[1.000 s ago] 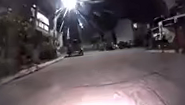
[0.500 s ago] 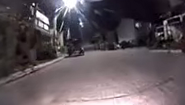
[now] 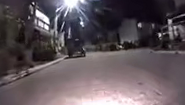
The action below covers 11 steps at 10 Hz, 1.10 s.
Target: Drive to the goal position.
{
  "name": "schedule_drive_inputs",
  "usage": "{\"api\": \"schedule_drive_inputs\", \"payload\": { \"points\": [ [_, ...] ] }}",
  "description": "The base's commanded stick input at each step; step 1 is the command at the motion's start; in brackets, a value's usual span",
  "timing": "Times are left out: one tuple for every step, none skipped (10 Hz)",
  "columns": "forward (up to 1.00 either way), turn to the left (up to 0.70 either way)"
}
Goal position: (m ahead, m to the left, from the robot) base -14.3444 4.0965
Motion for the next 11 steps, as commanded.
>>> {"api": "schedule_drive_inputs", "payload": {
  "points": [
    [0.85, -0.25],
    [0.85, -0.20],
    [0.85, -0.15],
    [0.85, -0.10],
    [0.85, -0.06],
    [0.85, -0.01],
    [0.85, 0.00],
    [0.85, 0.00],
    [0.85, 0.00],
    [0.85, 0.00],
    [0.85, 0.00]
  ]
}}
